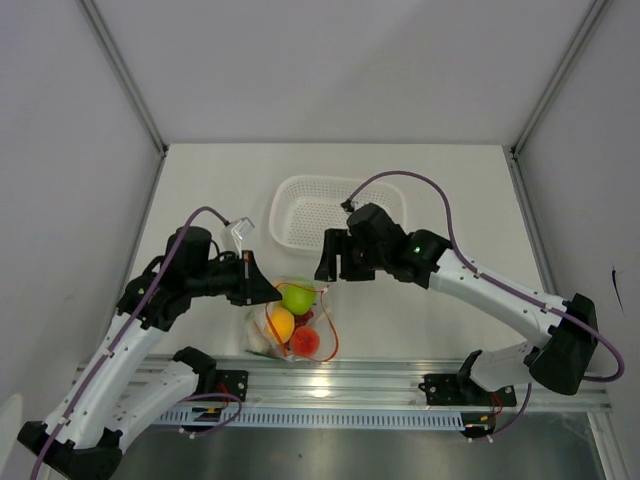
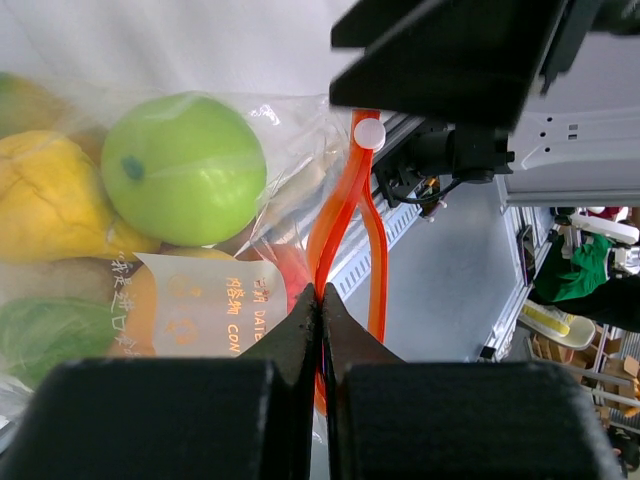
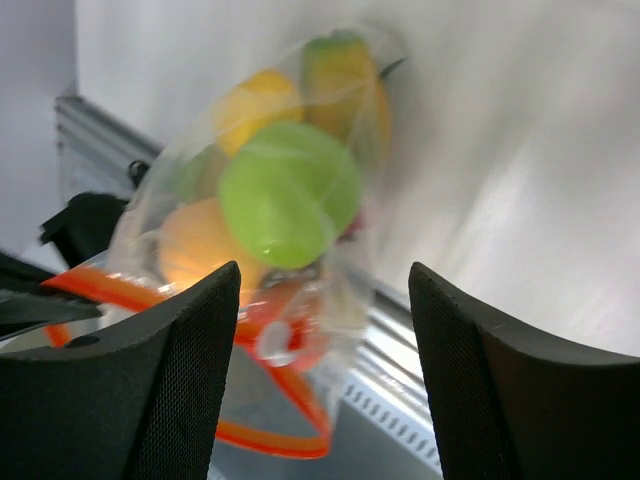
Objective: Place the food in the zip-top bag and seal the zipper
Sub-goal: Adjust the zipper food storage bag at the center of the board.
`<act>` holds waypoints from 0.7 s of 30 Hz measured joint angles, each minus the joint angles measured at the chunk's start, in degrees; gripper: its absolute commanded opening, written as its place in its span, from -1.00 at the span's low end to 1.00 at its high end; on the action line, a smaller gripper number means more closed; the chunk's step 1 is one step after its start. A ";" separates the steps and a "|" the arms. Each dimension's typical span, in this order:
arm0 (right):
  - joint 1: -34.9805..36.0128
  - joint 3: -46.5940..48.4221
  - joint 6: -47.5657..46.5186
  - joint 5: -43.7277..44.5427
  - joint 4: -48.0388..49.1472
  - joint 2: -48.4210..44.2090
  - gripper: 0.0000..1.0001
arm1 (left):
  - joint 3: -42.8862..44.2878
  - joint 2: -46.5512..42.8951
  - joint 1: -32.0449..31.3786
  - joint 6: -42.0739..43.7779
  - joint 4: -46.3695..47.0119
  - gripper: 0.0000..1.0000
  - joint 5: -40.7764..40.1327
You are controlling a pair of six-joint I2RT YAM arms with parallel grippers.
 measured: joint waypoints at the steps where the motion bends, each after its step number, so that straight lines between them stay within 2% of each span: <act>1: -1.25 -0.42 -1.92 0.37 -0.31 -0.48 0.44 | 0.00 -0.11 0.00 0.02 -0.09 -0.99 -0.02; 5: -5.22 -1.14 -9.42 0.39 -1.97 -3.89 0.43 | 0.00 -0.42 0.00 0.13 -0.57 -0.99 -0.11; 8: -5.01 -0.42 -15.02 -2.12 -2.45 -7.04 0.39 | 0.00 -0.66 0.00 0.13 -0.66 -0.99 -0.13; 14: 1.75 3.56 -23.63 -5.53 -4.04 -7.39 0.36 | 0.00 -0.72 0.00 0.13 -0.68 -0.99 -0.11; 21: 8.09 4.70 -28.35 -3.91 -7.08 -0.46 0.36 | 0.00 -0.72 0.00 0.13 -0.79 -0.99 -0.11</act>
